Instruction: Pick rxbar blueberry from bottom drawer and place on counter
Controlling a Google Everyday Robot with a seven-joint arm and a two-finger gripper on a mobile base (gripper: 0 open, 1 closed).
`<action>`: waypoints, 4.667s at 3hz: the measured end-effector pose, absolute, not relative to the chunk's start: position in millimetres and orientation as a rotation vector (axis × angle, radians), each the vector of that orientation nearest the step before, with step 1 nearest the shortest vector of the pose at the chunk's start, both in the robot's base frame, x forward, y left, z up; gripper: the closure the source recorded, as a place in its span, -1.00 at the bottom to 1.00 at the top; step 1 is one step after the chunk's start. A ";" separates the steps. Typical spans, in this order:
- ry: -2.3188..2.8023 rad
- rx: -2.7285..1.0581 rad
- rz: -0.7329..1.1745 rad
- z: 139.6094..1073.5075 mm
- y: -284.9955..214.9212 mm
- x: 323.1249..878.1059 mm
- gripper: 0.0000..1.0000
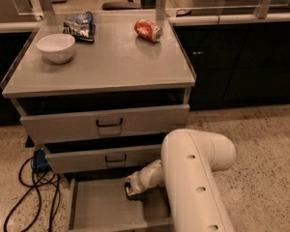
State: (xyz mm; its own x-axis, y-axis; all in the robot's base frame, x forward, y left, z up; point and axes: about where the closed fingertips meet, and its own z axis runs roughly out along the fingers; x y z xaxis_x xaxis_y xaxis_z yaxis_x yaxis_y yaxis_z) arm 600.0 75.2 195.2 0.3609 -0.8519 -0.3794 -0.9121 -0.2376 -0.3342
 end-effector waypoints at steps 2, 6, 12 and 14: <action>1.570 -2.106 0.073 225.1 54.6 595.1 1.00; 1.439 -2.137 -0.216 281.2 51.3 628.2 1.00; 1.478 -2.075 -0.389 342.9 -23.7 605.2 1.00; 1.620 -2.020 -0.490 377.6 -90.0 568.3 1.00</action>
Offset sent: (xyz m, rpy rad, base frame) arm -0.0833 -0.0328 0.0155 -0.0227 -0.1050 -0.1250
